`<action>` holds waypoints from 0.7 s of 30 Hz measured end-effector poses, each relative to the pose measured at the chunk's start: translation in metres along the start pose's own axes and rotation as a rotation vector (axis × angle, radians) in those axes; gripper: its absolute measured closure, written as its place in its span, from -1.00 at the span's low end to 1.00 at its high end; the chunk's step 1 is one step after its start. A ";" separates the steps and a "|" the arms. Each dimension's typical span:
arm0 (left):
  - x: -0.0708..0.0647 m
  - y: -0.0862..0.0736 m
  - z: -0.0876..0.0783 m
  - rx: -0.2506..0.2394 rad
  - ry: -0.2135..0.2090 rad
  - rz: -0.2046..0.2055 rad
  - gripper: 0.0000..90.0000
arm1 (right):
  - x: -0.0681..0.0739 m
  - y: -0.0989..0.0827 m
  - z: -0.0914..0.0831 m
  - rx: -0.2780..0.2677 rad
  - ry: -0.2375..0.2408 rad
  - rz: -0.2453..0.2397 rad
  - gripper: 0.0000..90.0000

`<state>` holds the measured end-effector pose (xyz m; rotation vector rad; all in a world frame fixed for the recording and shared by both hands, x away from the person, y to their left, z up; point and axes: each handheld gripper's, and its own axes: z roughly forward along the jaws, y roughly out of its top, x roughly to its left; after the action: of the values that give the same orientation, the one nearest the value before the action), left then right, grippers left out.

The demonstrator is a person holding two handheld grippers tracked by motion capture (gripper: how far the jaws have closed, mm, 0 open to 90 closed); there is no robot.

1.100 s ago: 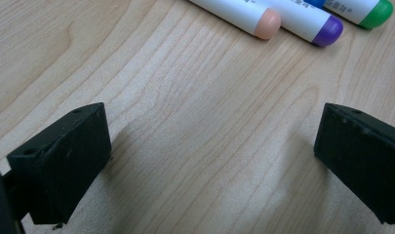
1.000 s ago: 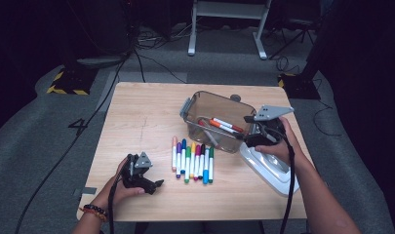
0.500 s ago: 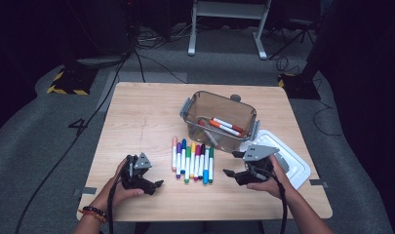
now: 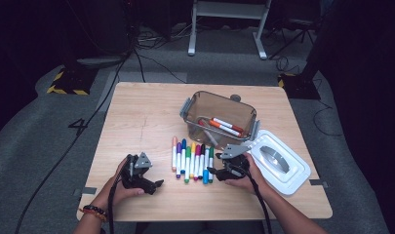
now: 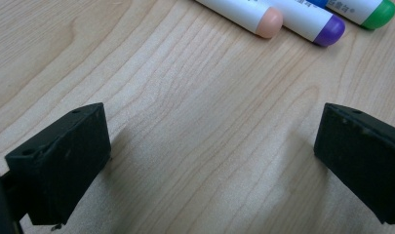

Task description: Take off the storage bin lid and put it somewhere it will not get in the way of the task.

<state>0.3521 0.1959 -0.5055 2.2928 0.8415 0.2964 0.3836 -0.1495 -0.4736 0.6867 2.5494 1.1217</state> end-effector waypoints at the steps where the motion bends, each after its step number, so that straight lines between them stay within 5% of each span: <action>1: 0.000 0.000 0.000 -0.001 -0.001 -0.004 -1.00 | -0.001 0.000 0.003 0.004 -0.008 0.000 -0.17; 9: 0.001 0.001 0.001 -0.001 -0.006 0.002 -1.00 | -0.011 -0.005 0.013 0.069 -0.043 0.033 0.17; 17: 0.002 0.002 0.002 -0.003 -0.007 0.004 -1.00 | -0.019 -0.022 -0.001 0.118 -0.070 0.055 0.66; 21: 0.002 0.002 0.002 -0.003 -0.009 0.007 -1.00 | -0.023 -0.032 -0.014 0.147 -0.089 0.081 0.70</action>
<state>0.3558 0.1947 -0.5057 2.2933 0.8278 0.2896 0.3874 -0.1889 -0.4866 0.8630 2.5667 0.9122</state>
